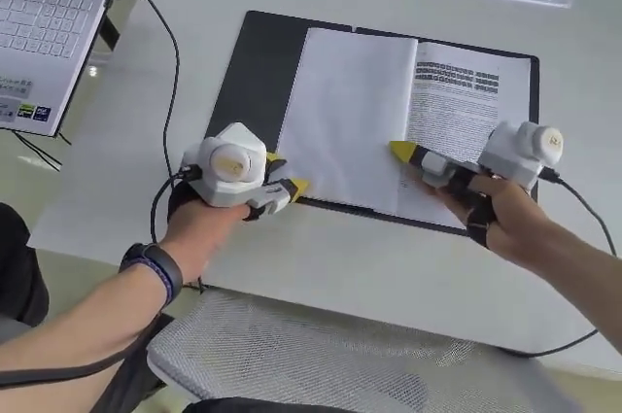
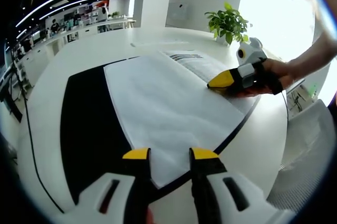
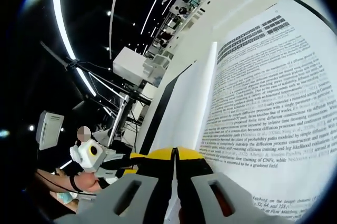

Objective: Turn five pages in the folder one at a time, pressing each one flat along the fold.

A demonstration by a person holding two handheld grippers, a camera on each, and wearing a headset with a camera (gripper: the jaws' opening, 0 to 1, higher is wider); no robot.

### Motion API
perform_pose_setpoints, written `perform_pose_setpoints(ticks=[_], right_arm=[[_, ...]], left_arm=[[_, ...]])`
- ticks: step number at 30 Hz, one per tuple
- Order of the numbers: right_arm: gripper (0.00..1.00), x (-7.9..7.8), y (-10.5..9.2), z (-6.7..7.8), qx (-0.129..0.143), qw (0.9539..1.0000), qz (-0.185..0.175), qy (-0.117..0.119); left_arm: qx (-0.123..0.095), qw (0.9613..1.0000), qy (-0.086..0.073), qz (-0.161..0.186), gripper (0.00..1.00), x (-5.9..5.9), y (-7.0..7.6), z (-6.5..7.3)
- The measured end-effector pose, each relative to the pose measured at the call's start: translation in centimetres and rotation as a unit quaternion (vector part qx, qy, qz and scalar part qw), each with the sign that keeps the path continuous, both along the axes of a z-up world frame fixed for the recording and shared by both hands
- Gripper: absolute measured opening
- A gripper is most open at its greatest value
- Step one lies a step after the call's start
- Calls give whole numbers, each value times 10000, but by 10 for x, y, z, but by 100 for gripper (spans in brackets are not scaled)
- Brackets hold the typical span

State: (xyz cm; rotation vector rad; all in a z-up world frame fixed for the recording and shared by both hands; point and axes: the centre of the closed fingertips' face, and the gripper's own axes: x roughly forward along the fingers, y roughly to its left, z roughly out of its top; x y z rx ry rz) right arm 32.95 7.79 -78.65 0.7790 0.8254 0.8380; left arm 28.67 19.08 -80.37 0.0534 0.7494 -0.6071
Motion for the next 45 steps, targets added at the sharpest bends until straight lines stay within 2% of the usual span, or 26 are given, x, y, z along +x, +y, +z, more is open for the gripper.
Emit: perform_pose_setpoints(ticks=[6, 12, 20, 30, 32, 36, 38, 40, 43, 45], right_arm=[[0, -26, 2, 0, 33, 10000, 33, 74], [0, -50, 3, 0, -106, 9996, 227, 94], [0, -69, 3, -2, -191, 9992, 318, 150], [0, -66, -2, -9, -288, 9989, 302, 196], [0, -66, -3, -10, -322, 9988, 326, 197], [0, -64, -6, -15, -412, 9981, 423, 184], [0, -64, -7, -15, -440, 9978, 453, 182], [0, -63, -7, -14, -464, 9976, 495, 168], [7, -63, -9, -7, -463, 9974, 557, 58], [9, -61, -15, -7, -727, 9954, 611, -122]], left_arm=[[-17, 10000, -7, 21, 28, 0, 0, 0], [-32, 10000, -20, 28, 28, 0, 0, 0], [-44, 10000, -33, 0, 29, 0, 1, -1], [-29, 10000, -19, -44, 28, 0, 1, -1], [-158, 9998, 62, 57, 28, 0, 1, 0], [-187, 9998, 84, 79, 28, 1, 2, 0], [-267, 9994, 172, 110, 28, 2, 2, 1], [-296, 9993, 176, 155, 30, 3, 2, 4], [-365, 9990, 166, 203, 34, 4, 1, 10], [-361, 9992, 55, 149, 35, 4, -1, 19]])
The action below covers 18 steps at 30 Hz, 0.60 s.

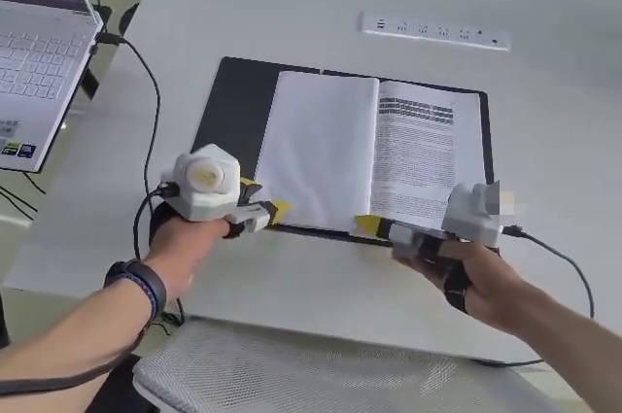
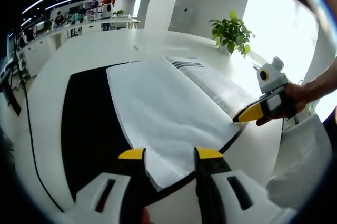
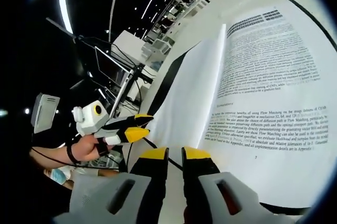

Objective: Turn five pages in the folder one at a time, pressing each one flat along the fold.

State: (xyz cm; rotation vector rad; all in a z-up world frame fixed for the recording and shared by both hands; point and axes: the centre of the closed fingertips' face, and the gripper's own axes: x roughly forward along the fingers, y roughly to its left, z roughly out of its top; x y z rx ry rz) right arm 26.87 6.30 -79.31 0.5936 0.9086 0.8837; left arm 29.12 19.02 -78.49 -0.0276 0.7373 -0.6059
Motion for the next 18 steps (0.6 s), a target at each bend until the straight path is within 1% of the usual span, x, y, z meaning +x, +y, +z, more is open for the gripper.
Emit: perform_pose_setpoints(ticks=[1, 3, 5, 6, 8, 11, 12, 14, 16, 18], right_arm=[[11, 2, -2, 2, -75, 9999, 33, -143], [14, 3, -5, 7, -45, 9999, 22, -150], [16, 6, -10, 10, -129, 9996, 10, -262], [16, 8, -15, 11, -214, 9992, -1, -337], [18, 10, -21, 15, -308, 9985, -17, -449], [21, 14, -31, 18, -395, 9977, -64, -540], [21, 15, -34, 20, -424, 9974, -83, -578], [22, 19, -46, 25, -551, 9957, -163, -726], [24, 21, -55, 28, -640, 9945, -185, -813], [28, 24, -67, 30, -834, 9917, -187, -956]], left_arm=[[-31, 10000, -52, -17, 36, 0, -1, 6], [-34, 9999, -88, -48, 38, 1, -2, 11], [-9, 9998, -143, -109, 41, 1, -2, 18], [-3, 9998, -162, -129, 42, 2, -2, 21], [35, 9996, -237, -172, 43, 3, -1, 28], [97, 9992, -333, -217, 44, 3, 1, 37], [93, 9991, -339, -216, 44, 3, 2, 39], [81, 9991, -369, -214, 46, 2, 4, 44], [113, 9988, -416, -232, 47, 1, 6, 48], [113, 9986, -453, -251, 48, 0, 7, 53]])
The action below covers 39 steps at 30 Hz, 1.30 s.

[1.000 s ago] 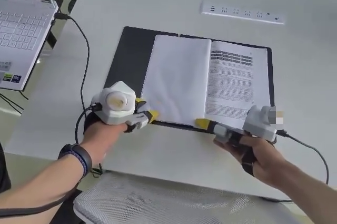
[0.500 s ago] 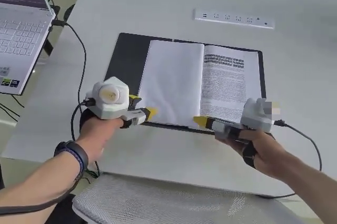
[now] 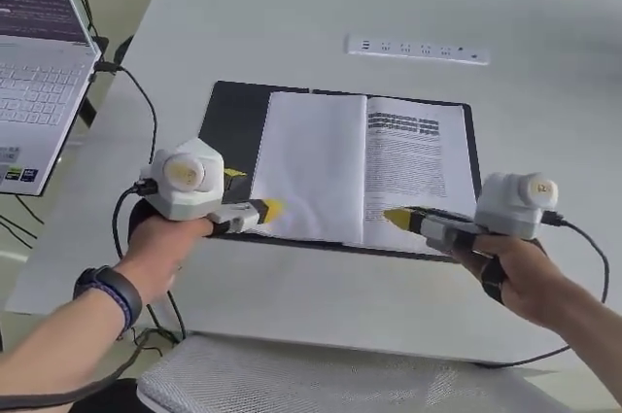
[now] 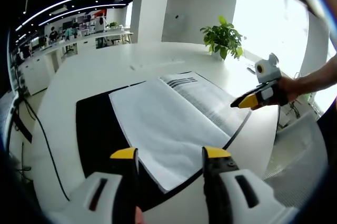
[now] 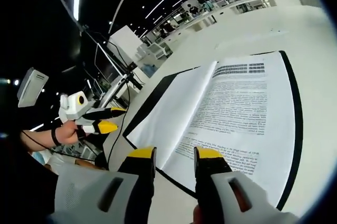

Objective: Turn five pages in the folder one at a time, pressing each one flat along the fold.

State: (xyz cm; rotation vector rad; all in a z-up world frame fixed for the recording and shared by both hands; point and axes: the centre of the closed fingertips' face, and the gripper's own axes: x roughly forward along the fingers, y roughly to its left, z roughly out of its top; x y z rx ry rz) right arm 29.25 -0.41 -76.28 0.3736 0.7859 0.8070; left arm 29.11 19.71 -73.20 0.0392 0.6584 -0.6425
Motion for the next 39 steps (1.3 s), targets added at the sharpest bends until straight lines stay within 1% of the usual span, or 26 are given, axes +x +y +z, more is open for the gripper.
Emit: perform_pose_setpoints(ticks=[1, 2, 3, 5, 9, 12, 16, 20, 23, 26, 29, 32, 35, 39], right_arm=[[30, 1, -7, 3, -98, 9999, 1, -73], [31, 2, -11, 5, -138, 9998, -10, -117], [31, 0, -11, 19, -163, 9997, -50, -164], [32, 0, -16, 33, -216, 9992, -115, -311], [38, -3, -31, 51, -403, 9972, -168, -601], [42, -6, -40, 62, -542, 9953, -172, -778], [46, -10, -51, 72, -798, 9916, -100, -1014], [50, -19, -57, 79, -996, 9884, 0, -1149], [54, -24, -60, 83, -1050, 9867, 18, -1237], [56, -31, -59, 86, -1057, 9858, 28, -1306], [60, -42, -58, 82, -1211, 9836, 137, -1329], [63, -50, -59, 78, -1290, 9828, 183, -1312], [67, -59, -63, 72, -1348, 9829, 154, -1247], [71, -68, -70, 65, -1472, 9821, 89, -1175]], left_arm=[[12, 10000, -15, -14, 48, -1, 0, 2], [34, 10000, -27, -35, 49, -1, 1, 3], [52, 10000, -46, -69, 49, -3, 1, 5], [66, 9999, -75, -111, 51, -4, 1, 9], [109, 9997, -140, -185, 53, -7, 2, 17], [160, 9994, -193, -256, 56, -11, 3, 23], [212, 9988, -279, -337, 60, -15, 5, 31], [171, 9987, -349, -334, 63, -19, 9, 41], [179, 9985, -389, -328, 66, -23, 12, 45], [149, 9987, -396, -280, 69, -27, 15, 48], [110, 9988, -415, -236, 71, -34, 18, 52], [64, 9989, -419, -175, 72, -39, 19, 54], [-2, 9990, -422, -119, 74, -46, 18, 55], [-44, 9993, -379, -63, 74, -53, 16, 51]])
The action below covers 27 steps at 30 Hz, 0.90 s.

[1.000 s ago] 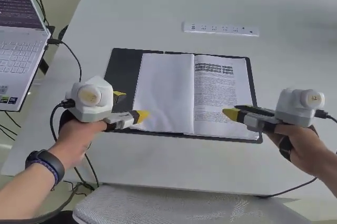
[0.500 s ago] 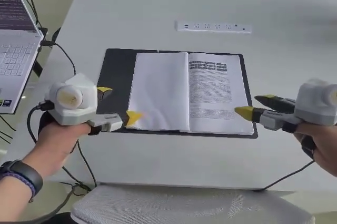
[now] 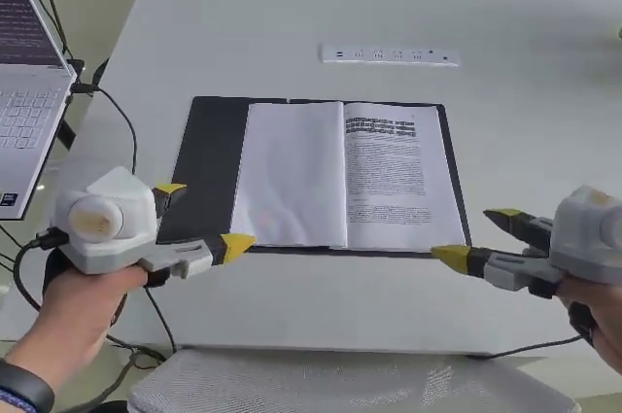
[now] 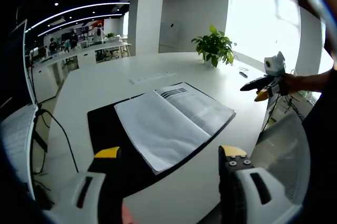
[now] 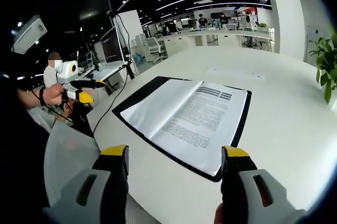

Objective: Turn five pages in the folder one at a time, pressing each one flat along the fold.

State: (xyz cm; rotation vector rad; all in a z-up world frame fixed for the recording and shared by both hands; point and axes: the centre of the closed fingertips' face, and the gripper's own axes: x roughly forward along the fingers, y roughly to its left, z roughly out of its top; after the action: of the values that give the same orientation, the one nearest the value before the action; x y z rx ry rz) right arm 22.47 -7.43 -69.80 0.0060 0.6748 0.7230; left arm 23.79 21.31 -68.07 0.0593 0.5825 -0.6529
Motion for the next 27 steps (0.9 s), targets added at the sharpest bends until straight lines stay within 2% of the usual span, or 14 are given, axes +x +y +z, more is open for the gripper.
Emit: perform_pose_setpoints(ticks=[7, 14, 27], right_arm=[[72, -3, -11, -6, -36, 9999, -89, 73], [72, -4, -12, -7, -27, 9999, -137, 72], [72, -6, -17, -8, -30, 9998, -191, 87]], left_arm=[[-38, 10000, 31, 6, 74, -3, -5, -1], [-97, 9999, 54, 34, 74, -3, -6, -3], [-97, 9998, 92, 121, 73, -6, 0, -5]])
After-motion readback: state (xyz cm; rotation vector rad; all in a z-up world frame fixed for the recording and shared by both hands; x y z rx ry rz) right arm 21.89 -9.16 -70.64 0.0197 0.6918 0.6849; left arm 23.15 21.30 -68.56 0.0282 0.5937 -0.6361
